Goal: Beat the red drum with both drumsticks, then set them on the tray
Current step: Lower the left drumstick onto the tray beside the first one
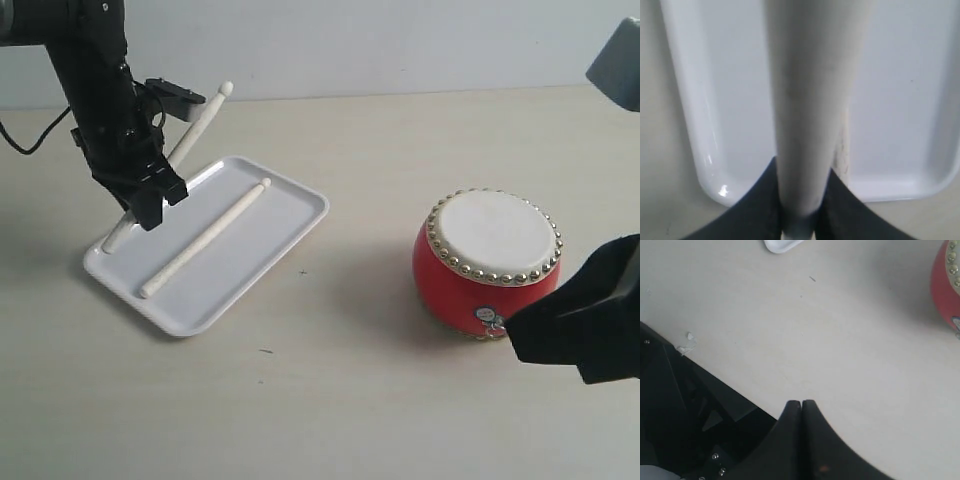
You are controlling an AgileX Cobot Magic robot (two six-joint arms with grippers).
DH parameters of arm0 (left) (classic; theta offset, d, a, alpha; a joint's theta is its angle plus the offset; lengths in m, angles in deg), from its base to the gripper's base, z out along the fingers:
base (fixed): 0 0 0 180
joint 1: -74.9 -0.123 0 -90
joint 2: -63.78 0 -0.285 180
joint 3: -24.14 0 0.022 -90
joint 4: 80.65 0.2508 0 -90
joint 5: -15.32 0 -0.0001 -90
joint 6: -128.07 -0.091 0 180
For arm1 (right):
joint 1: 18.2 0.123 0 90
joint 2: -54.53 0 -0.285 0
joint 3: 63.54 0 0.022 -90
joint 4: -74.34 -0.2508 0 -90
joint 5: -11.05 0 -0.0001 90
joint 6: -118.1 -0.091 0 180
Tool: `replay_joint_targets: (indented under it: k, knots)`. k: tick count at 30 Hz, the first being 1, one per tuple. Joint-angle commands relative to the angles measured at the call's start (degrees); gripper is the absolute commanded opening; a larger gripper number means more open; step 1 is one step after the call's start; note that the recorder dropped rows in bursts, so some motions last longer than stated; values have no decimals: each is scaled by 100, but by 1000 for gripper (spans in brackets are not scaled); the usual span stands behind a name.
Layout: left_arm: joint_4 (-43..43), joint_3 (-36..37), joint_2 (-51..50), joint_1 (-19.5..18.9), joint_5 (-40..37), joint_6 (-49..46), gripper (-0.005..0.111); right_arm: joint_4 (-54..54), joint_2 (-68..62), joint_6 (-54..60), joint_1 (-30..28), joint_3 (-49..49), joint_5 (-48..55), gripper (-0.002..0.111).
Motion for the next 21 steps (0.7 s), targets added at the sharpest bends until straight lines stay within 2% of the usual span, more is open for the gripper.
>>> replay_joint_targets:
  k: [1,10,21]
  knots:
    - [-5,-45,-73,79,-7,22,0,19,48,9,7,-24,6,0]
    - [-137,-45,-172,263,-7,306,0,8,48,9,7,-24,6,0]
    - [14,87,-442,263,-7,316,0,-29,48,9,7,-24,18,0]
